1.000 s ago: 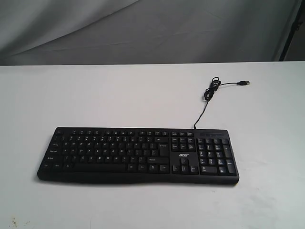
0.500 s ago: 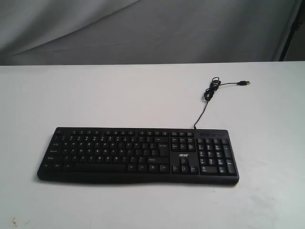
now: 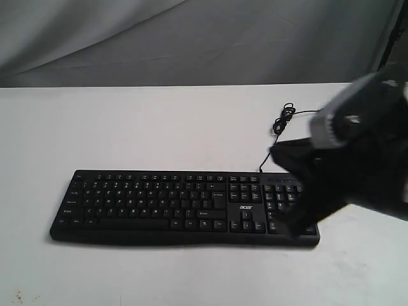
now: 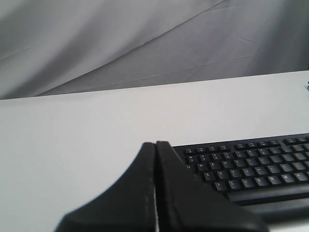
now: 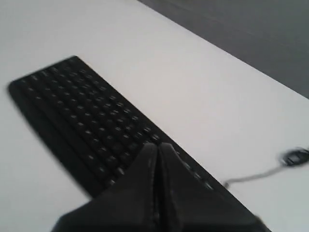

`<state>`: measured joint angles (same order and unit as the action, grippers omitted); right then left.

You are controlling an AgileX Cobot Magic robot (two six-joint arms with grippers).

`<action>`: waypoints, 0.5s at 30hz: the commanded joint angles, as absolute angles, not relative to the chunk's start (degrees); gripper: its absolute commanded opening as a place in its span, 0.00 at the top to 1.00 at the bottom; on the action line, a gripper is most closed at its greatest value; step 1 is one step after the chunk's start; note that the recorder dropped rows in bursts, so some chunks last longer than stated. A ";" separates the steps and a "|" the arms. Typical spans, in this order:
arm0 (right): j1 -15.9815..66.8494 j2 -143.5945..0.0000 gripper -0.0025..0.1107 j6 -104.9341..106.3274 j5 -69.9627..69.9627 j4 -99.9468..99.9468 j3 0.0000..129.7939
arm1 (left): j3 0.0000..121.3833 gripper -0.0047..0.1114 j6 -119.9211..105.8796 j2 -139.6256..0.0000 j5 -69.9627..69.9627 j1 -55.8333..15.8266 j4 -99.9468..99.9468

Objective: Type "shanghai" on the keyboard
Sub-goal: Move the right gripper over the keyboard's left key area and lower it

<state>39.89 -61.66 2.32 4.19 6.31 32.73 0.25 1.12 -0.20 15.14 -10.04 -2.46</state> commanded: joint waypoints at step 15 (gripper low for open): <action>53.33 -114.32 0.98 4.69 4.64 6.92 76.29 | 0.00 0.96 1.28 0.00 14.85 -10.24 -2.74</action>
<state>53.23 -112.11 2.85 4.22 6.45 72.83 0.25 1.12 -0.20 15.14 -10.04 -2.46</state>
